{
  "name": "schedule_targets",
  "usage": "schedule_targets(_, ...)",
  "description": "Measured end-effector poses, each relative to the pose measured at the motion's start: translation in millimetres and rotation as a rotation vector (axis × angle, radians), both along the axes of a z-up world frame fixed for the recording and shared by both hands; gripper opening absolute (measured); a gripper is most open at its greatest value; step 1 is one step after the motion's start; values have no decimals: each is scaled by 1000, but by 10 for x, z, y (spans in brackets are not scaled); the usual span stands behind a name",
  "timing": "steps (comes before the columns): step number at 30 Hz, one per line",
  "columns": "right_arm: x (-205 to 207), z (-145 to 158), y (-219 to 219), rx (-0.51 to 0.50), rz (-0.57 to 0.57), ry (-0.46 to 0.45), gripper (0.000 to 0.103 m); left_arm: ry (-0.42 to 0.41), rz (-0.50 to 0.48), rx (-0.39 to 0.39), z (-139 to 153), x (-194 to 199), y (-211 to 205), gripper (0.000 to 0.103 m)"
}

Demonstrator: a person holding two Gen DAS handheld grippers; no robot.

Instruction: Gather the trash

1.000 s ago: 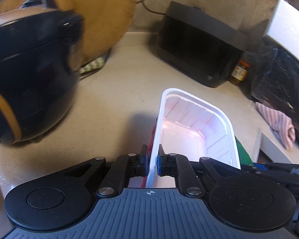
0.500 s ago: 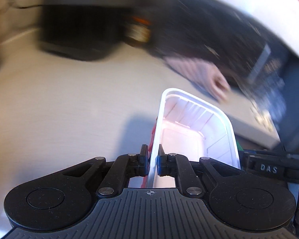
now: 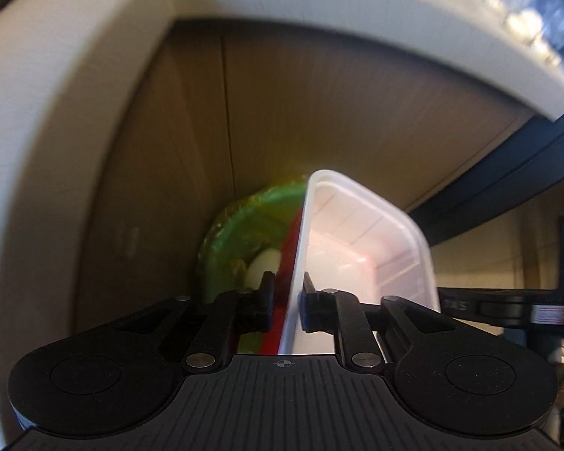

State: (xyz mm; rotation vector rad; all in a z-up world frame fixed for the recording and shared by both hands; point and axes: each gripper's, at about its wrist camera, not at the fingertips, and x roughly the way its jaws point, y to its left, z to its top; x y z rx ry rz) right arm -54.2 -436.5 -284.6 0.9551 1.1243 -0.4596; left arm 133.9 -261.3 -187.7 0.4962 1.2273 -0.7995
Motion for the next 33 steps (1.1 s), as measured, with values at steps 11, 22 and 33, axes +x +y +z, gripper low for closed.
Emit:
schedule_targets(11,376,-473,-11,43,10,64,33,-39,-13,38,-154,83,-159,25)
schedule_targets(22,636,-177,27,-28,28,89,45,-85,48,-54,250,69,40,25)
schedule_targets(33,1005,1503,451,-383,177,-269,53,-291,308,-258,1296,164,798,25)
